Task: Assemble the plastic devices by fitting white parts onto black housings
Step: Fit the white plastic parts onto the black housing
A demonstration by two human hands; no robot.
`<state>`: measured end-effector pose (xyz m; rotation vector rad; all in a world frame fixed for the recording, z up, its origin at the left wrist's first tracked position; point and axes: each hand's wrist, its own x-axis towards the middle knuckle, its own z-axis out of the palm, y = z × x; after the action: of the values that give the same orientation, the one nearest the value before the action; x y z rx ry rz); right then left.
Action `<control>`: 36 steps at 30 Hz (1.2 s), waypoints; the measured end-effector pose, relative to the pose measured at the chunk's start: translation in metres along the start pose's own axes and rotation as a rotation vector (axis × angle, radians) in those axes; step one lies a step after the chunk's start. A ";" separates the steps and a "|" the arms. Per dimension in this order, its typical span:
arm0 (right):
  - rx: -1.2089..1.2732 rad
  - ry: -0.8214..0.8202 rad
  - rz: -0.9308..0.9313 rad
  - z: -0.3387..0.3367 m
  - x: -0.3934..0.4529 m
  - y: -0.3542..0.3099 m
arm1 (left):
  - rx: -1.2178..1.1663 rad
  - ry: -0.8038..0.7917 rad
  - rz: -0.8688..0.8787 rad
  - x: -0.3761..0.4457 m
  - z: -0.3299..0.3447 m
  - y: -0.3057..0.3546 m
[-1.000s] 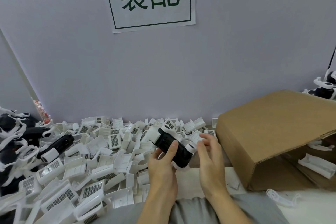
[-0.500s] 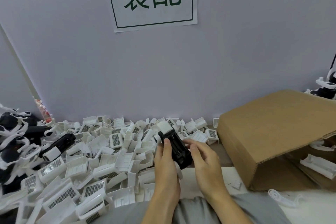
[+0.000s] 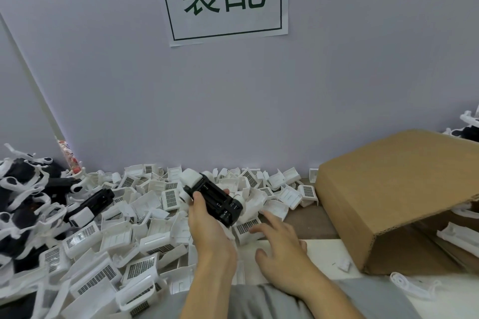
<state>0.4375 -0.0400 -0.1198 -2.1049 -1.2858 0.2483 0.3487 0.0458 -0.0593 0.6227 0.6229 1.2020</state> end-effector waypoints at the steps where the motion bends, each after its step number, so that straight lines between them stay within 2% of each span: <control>1: -0.029 -0.037 -0.001 0.001 -0.001 -0.001 | 0.004 -0.005 -0.006 -0.002 0.001 -0.001; 3: -0.066 -0.035 -0.014 0.002 -0.002 -0.002 | 0.017 -0.014 -0.011 -0.004 0.002 -0.002; 8: -0.084 0.105 -0.037 0.000 -0.003 -0.003 | 0.030 0.000 -0.021 -0.002 0.002 -0.008; 14: -0.030 0.057 -0.048 0.002 -0.003 -0.003 | 0.036 0.013 -0.044 0.001 0.001 -0.011; 23: -0.058 0.078 -0.036 0.003 0.001 0.002 | 0.069 0.010 -0.062 0.000 0.001 -0.013; 29: 0.414 0.364 0.083 -0.012 0.004 0.006 | 0.114 -0.050 -0.010 -0.002 0.003 -0.011; 36: 1.029 0.440 0.290 -0.025 0.008 0.010 | 0.247 -0.138 -0.005 -0.007 0.003 -0.016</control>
<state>0.4605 -0.0473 -0.1051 -1.3130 -0.4091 0.4270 0.3593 0.0347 -0.0681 0.9038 0.6604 1.0757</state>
